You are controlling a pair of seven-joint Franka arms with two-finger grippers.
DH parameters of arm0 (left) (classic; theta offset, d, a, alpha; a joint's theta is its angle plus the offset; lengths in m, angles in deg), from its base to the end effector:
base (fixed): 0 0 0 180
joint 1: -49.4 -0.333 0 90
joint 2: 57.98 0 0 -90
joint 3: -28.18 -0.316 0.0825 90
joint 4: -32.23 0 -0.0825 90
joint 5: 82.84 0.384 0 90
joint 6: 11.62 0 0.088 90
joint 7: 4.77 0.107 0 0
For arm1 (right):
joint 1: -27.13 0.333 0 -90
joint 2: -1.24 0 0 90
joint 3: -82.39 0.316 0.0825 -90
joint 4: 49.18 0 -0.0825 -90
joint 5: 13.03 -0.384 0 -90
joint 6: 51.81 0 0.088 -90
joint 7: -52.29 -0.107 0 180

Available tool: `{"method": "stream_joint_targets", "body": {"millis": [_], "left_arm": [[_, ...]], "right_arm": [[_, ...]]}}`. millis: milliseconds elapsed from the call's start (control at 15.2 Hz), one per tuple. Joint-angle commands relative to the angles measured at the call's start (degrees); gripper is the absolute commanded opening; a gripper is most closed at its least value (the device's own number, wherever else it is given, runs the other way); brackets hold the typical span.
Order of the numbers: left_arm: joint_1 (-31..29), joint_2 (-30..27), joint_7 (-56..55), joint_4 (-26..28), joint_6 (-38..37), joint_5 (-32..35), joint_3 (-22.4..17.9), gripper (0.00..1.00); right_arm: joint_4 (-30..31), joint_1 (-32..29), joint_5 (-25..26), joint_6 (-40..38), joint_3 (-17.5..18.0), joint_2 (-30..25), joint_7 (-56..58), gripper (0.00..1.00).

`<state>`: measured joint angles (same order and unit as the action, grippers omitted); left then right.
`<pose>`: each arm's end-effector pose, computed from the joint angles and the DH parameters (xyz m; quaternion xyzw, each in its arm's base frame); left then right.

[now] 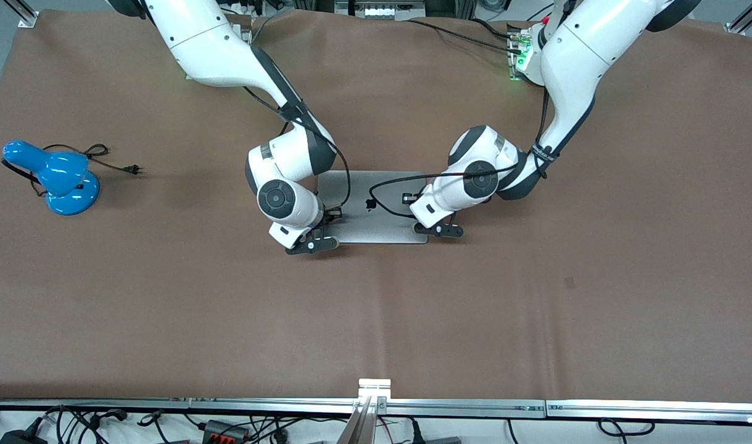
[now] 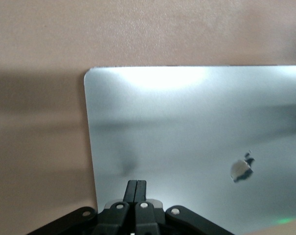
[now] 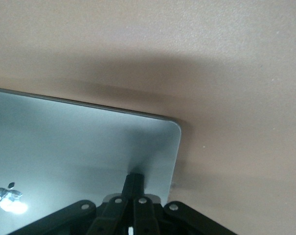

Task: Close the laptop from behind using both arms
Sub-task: 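Press the lid flat onto the keyboard with both grippers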

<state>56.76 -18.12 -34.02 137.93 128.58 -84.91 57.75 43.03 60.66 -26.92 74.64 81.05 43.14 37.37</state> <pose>0.5248 -0.3702 0.1886 0.9851 -0.0024 -0.0989 0.1408 0.5695 0.3702 0.1880 -0.9915 -0.0740 0.0941 0.0510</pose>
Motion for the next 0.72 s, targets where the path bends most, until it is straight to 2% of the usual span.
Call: {"method": "stream_joint_targets", "body": {"millis": [0,329,526,658], "left_arm": [[3.36,1.80,-1.77,-2.94,0.78,1.73,-2.76,0.00],[3.37,-0.21,-3.01,-3.13,-1.49,1.81,-3.30,0.00],[2.75,-6.18,-4.94,-3.21,-9.47,1.81,-3.29,0.00],[0.39,-10.22,-5.29,-3.21,-14.75,1.73,-2.86,0.00]], "right_arm": [[-1.51,-0.40,1.50,0.98,0.28,2.22,0.16,0.00],[-2.12,-0.23,2.11,0.99,-0.42,1.96,0.25,0.00],[-3.62,0.47,2.73,-0.24,-2.26,0.64,0.25,0.00],[-3.70,0.48,3.60,-2.78,-3.76,-2.60,0.34,0.00]]}}
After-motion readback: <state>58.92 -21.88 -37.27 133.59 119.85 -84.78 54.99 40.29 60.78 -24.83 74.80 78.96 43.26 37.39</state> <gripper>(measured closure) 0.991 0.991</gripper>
